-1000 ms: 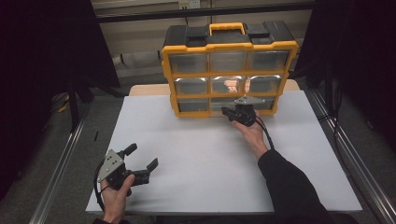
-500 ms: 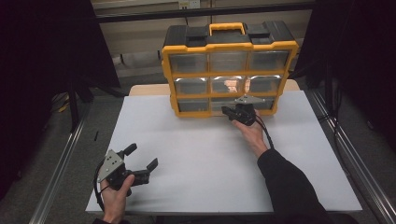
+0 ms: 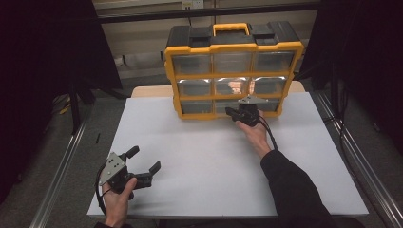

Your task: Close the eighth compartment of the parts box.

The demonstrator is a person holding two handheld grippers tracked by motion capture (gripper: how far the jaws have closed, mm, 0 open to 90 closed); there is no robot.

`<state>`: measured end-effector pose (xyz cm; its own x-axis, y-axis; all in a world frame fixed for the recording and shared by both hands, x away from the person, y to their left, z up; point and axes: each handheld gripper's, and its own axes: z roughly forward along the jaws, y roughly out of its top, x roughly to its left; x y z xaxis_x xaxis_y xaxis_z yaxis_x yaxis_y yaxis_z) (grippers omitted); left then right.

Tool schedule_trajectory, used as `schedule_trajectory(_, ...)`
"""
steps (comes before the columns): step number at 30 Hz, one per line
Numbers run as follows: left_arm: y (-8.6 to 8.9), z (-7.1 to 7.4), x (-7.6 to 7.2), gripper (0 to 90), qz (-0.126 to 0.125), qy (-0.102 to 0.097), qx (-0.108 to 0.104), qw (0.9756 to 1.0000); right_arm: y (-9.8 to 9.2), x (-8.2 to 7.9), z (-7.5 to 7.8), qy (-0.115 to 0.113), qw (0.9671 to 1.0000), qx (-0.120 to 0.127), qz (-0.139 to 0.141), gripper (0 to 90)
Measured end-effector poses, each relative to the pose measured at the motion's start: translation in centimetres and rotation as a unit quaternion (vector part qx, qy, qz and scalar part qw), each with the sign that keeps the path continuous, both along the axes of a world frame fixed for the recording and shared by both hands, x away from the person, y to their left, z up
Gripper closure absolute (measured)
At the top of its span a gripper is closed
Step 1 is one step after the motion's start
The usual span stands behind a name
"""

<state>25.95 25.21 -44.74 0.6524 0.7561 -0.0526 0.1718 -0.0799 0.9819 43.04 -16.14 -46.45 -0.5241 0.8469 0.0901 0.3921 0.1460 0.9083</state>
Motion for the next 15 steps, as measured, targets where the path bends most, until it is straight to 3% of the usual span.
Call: schedule_trajectory(15,0.02,-0.03,0.07,2.7,-0.004,-0.001,0.000,1.0000,-0.02,0.52,0.35,-0.003,0.9999,-0.003,-0.013,90.0)
